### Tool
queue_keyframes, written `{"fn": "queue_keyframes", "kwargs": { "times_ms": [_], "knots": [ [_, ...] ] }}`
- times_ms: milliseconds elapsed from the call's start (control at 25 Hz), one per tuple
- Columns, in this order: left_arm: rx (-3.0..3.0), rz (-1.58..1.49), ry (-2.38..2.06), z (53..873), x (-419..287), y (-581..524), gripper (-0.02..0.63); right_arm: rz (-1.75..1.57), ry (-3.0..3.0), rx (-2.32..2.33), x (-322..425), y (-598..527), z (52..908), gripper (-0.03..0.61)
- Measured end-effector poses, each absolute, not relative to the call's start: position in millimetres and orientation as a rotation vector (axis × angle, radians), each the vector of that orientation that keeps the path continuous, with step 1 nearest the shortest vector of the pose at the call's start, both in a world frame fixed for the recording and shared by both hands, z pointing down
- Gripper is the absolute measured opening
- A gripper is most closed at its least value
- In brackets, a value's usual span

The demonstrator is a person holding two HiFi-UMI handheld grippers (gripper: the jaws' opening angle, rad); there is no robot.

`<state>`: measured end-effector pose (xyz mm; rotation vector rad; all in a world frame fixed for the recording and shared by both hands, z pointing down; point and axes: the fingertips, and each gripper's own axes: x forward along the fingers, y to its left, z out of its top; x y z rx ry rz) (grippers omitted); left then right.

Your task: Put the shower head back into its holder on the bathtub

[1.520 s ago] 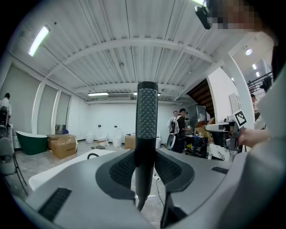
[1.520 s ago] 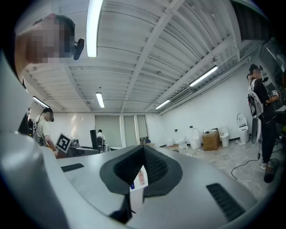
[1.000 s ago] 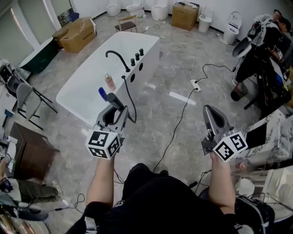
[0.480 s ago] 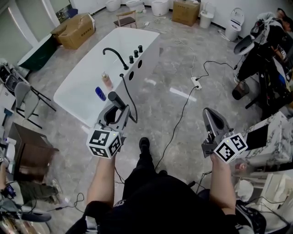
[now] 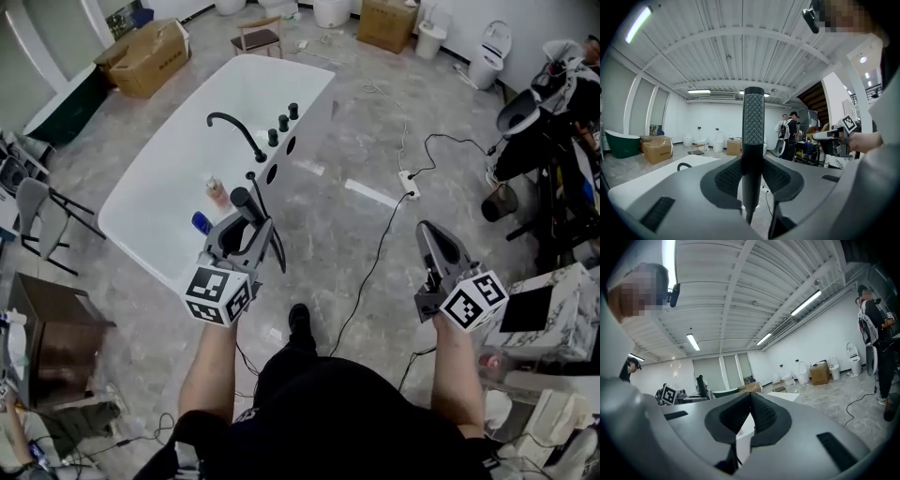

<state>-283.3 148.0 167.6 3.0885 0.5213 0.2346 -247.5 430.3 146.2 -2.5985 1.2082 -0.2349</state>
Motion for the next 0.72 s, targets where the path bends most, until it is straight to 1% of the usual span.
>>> {"fn": "queue_keyframes", "kwargs": {
  "times_ms": [160, 320, 480, 720],
  "knots": [
    [3.071, 0.25, 0.526, 170.6, -230.4, 111.8, 0.141, -0.287, 1.238, -2.586, -195.9, 381.6, 150.2, 0.014],
    [3.049, 0.261, 0.534, 172.5, -195.4, 81.7, 0.14, -0.315, 1.25, -2.577, -160.0, 341.1, 149.9, 0.014],
    [3.047, 0.245, 0.54, 168.8, -175.0, 57.9, 0.14, -0.32, 1.267, -2.58, -141.0, 311.9, 144.8, 0.014],
    [3.044, 0.221, 0.5, 167.9, -162.6, 36.1, 0.141, -0.347, 1.284, -2.573, -122.5, 290.5, 147.2, 0.014]
  ]
}}
